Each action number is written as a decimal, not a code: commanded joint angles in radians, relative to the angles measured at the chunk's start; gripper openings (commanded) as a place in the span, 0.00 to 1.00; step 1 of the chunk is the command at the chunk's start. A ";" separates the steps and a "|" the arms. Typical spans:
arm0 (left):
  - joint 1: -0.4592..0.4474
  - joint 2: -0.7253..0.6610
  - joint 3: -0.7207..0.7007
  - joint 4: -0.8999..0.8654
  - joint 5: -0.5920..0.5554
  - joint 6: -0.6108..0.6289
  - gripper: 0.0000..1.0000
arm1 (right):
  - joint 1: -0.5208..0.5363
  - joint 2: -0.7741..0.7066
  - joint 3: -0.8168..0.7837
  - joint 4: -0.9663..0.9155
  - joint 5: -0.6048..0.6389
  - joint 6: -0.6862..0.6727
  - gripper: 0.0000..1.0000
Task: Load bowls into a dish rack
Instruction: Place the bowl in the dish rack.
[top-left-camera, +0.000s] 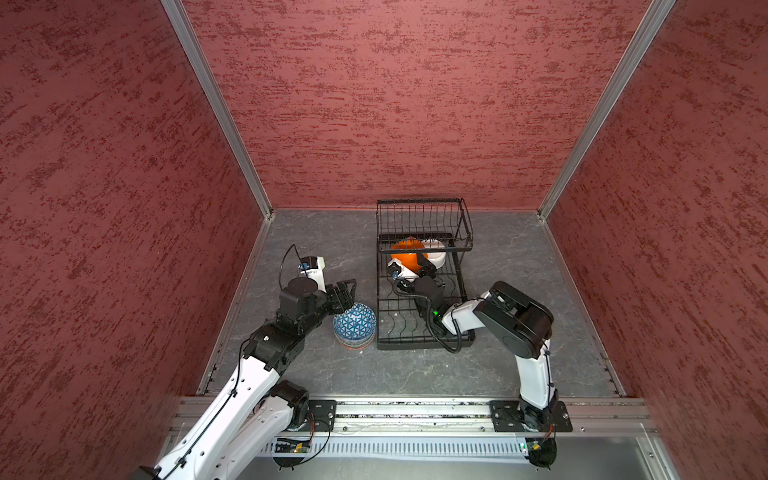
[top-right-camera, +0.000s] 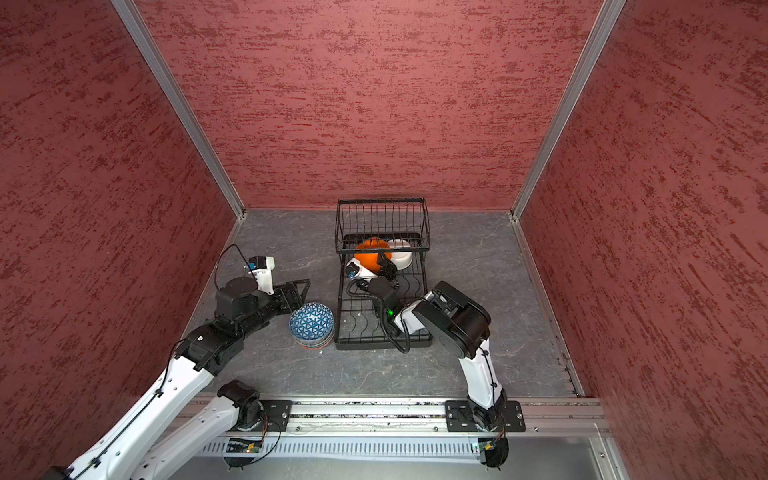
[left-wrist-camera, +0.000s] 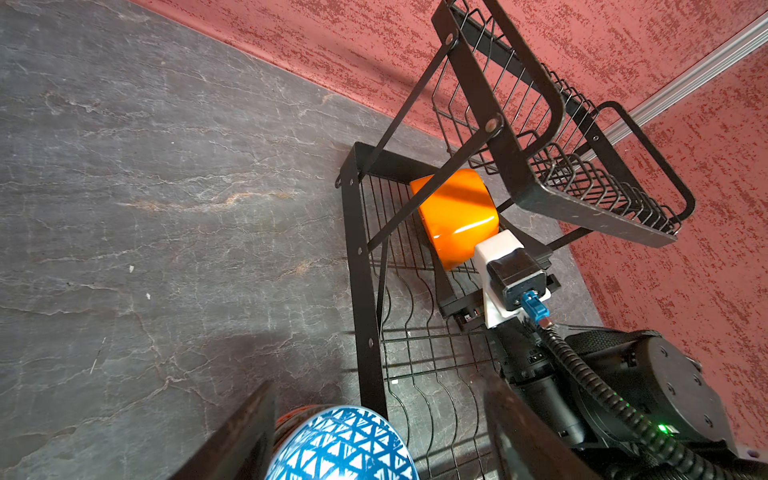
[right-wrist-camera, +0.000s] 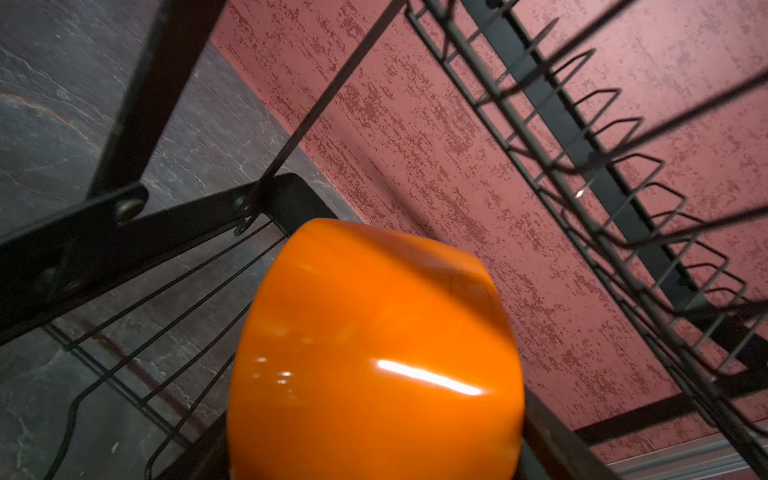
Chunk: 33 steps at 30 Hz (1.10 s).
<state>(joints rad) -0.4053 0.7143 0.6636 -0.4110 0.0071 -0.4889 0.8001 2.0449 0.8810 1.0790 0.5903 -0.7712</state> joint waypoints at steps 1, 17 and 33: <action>0.011 -0.003 -0.016 0.004 0.014 0.016 0.77 | -0.006 0.021 0.030 0.064 0.006 -0.079 0.81; 0.022 -0.001 -0.022 0.006 0.022 0.013 0.78 | -0.009 0.080 0.081 0.023 -0.033 -0.117 0.85; 0.031 0.001 -0.031 0.006 0.031 0.016 0.77 | -0.011 0.101 0.115 -0.027 -0.061 -0.049 0.90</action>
<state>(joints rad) -0.3820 0.7147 0.6506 -0.4110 0.0254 -0.4885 0.7944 2.1426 0.9756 1.0565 0.5495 -0.8253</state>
